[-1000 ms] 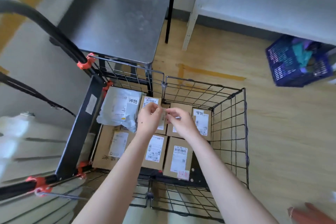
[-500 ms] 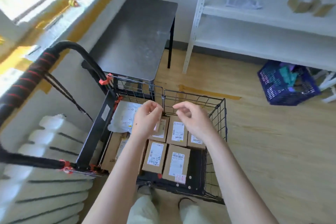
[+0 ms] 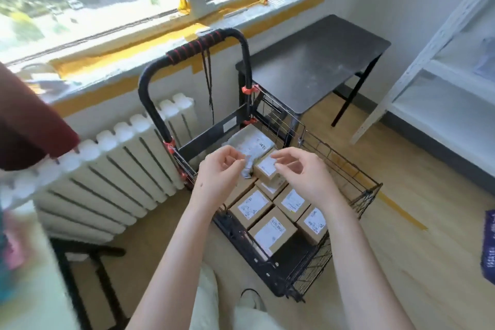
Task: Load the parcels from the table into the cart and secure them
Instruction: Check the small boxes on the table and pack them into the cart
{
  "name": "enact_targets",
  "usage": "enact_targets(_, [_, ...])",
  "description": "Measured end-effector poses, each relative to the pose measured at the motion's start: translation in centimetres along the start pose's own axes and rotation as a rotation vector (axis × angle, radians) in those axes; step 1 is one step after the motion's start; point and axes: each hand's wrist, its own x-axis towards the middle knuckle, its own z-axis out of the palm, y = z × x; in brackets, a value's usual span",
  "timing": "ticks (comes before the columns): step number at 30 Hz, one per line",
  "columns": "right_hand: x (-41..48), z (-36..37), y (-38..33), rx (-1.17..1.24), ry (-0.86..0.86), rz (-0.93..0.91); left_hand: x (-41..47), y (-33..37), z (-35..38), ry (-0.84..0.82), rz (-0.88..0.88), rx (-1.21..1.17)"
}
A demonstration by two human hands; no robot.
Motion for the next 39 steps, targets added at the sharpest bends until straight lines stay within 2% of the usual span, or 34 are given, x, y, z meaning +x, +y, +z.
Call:
enact_targets(10, [-3.3,5.3,-6.7,-0.019,-0.176,-0.269,-8.6,-2.0,-7.7,0.312,-0.157,-0.185])
enact_targets(16, [-6.8,10.6,-10.5,-0.004,-0.281,-0.404,-15.8,-4.4,-13.1,0.465,-0.185,-0.222])
enact_targets(30, [-25.9,28.1,-19.0,0.064,-0.653,-0.61,-41.3,-13.1,-24.5,0.916,-0.26,-0.337])
enact_targets(39, [-33.9,38.0,-25.2,0.069,-0.869,-0.766,-52.3,-16.4,-30.3,1.202,-0.286,-0.342])
